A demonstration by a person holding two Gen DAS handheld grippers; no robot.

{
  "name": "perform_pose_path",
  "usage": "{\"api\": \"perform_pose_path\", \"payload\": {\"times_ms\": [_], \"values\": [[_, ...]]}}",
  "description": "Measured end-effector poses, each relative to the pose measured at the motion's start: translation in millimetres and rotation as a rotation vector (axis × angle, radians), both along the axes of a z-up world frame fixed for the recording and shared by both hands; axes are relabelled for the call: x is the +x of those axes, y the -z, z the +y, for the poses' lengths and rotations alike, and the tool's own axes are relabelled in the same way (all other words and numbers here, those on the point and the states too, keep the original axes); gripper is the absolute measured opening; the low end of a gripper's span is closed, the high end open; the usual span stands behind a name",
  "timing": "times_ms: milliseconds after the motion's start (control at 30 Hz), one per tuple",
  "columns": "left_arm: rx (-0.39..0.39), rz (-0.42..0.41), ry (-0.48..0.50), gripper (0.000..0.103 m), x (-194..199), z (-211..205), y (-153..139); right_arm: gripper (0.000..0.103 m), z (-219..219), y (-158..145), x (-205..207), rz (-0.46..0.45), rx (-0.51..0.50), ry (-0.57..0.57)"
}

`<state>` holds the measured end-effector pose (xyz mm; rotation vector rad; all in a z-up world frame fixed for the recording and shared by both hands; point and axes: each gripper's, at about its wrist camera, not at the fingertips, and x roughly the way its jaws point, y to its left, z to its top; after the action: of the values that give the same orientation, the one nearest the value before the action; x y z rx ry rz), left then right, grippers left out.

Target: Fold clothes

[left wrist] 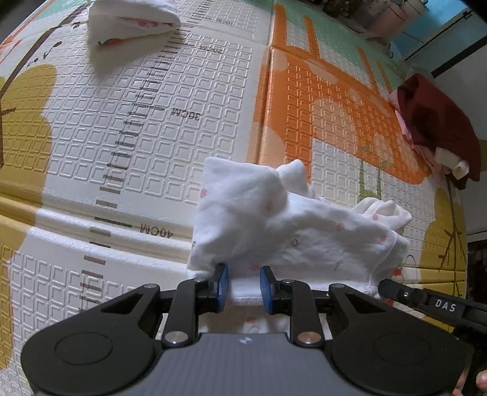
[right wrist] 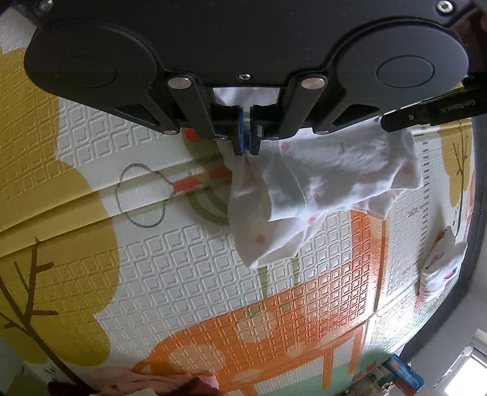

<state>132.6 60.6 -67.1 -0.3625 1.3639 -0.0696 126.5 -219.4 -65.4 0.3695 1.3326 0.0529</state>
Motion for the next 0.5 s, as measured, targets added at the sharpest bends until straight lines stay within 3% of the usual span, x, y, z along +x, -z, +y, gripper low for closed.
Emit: {"api": "perform_pose_path", "payload": {"times_ms": [133, 267, 500], "values": [[-0.005, 0.003, -0.007, 0.027, -1, 2, -7, 0.007, -3, -7, -2, -0.031, 0.019, 0.008], [-0.018, -0.063, 0.02, 0.034, -4, -3, -31, 0.01, -13, -29, -6, -0.105, 0.054, 0.033], [-0.071, -0.148, 0.041, 0.03, 4, -17, -48, 0.011, -7, -63, -1, -0.214, 0.11, 0.035]]}}
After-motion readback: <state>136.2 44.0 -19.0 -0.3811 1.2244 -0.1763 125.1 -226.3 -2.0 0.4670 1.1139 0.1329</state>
